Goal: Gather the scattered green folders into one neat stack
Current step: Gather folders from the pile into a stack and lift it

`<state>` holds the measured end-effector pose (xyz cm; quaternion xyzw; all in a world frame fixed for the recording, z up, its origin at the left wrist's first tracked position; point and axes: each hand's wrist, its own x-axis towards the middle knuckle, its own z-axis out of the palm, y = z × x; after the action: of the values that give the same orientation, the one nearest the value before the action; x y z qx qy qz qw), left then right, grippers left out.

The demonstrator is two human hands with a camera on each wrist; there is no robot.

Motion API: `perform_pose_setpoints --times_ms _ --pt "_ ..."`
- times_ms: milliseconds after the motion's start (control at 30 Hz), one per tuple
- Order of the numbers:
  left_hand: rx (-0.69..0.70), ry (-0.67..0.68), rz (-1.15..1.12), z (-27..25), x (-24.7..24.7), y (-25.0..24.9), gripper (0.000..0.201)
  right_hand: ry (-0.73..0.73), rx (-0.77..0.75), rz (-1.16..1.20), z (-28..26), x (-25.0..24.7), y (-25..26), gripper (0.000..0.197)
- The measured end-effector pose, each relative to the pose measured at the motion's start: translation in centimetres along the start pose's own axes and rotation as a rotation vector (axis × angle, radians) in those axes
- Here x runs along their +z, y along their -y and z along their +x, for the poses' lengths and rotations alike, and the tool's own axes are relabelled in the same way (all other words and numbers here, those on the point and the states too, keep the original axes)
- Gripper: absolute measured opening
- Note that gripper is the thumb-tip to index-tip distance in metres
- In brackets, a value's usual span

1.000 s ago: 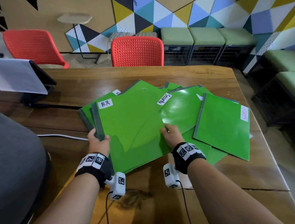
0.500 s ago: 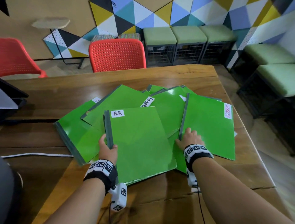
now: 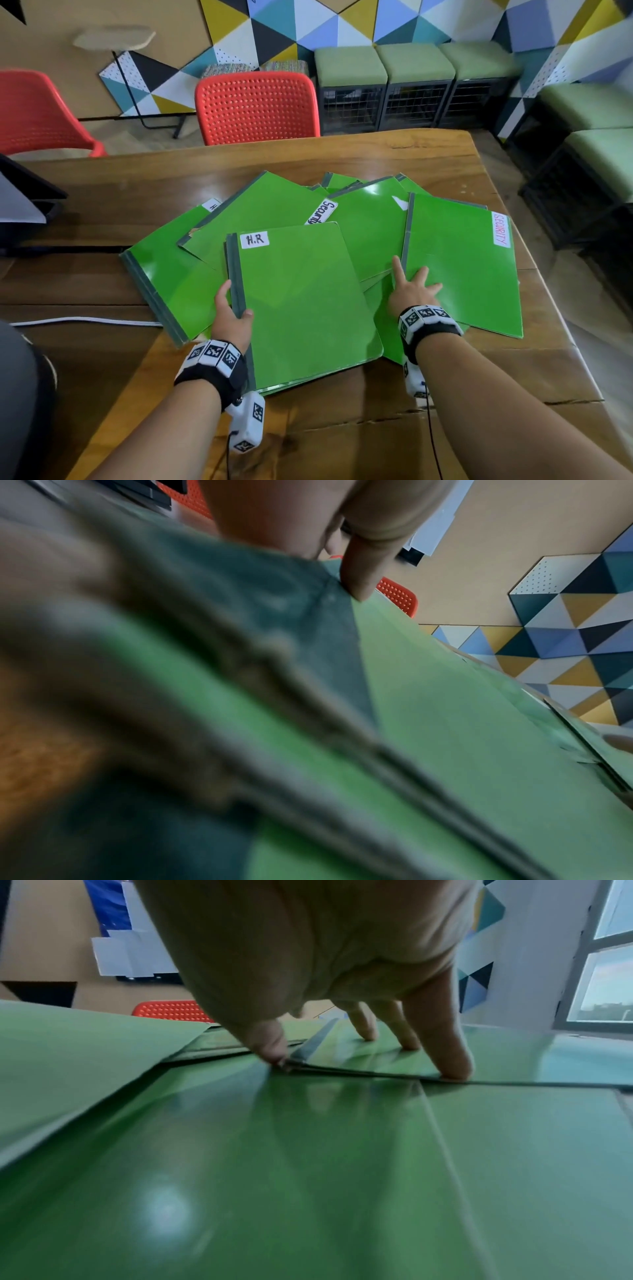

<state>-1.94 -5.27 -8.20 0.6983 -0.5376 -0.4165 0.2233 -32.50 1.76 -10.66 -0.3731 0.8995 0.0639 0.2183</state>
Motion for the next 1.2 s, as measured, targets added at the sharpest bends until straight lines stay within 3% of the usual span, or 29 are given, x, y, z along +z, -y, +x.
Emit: perform_pose_setpoints --times_ms 67,167,333,400,500,567,633,733,800,900,1000,1133,1200 --pt "0.01 0.012 0.004 -0.1 0.0 0.0 0.067 0.031 -0.038 -0.065 0.1 0.2 0.4 0.091" --pt "0.048 0.024 0.02 0.0 -0.2 -0.1 0.06 0.041 -0.095 -0.154 -0.1 -0.3 0.6 0.088" --pt "0.046 0.092 0.048 0.7 -0.3 0.0 0.044 -0.098 -0.294 -0.134 -3.6 -3.2 1.9 0.082" --pt "0.035 0.105 -0.034 0.8 -0.4 -0.2 0.052 -0.13 -0.39 -0.098 -7.1 -4.0 3.3 0.08" --pt "-0.136 0.114 -0.228 0.8 -0.5 -0.4 0.069 -0.077 -0.559 -0.029 -12.8 -3.2 5.7 0.071" --pt "-0.248 0.148 -0.321 1.1 0.0 0.4 0.069 -0.02 -0.676 0.01 -15.8 -1.8 7.0 0.059" --pt "-0.306 0.204 -0.341 2.2 0.7 2.7 0.084 0.062 -0.748 0.029 -17.8 -0.5 8.0 0.041" --pt "-0.326 0.231 -0.308 2.6 0.7 3.8 0.082 0.131 -0.683 0.083 -17.3 0.5 8.5 0.028" --pt "-0.295 0.265 -0.28 1.2 -0.2 1.8 0.097 0.051 -0.565 0.188 -14.3 0.6 7.8 0.026" --pt "-0.276 0.238 -0.18 1.0 -0.4 0.9 0.097 -0.096 -0.298 0.29 -8.9 -0.1 5.6 0.042" --pt "-0.268 0.228 -0.077 0.9 -0.3 -0.1 0.094 -0.018 -0.071 0.316 -5.4 -0.6 4.8 0.055" --pt "-0.19 0.228 -0.009 1.3 0.5 -1.2 0.081 0.059 -0.095 0.406 -4.2 -0.3 6.5 0.037" --pt "-0.149 0.23 -0.045 1.6 0.7 -2.1 0.075 0.03 -0.11 0.375 -3.9 -0.1 7.2 0.039"
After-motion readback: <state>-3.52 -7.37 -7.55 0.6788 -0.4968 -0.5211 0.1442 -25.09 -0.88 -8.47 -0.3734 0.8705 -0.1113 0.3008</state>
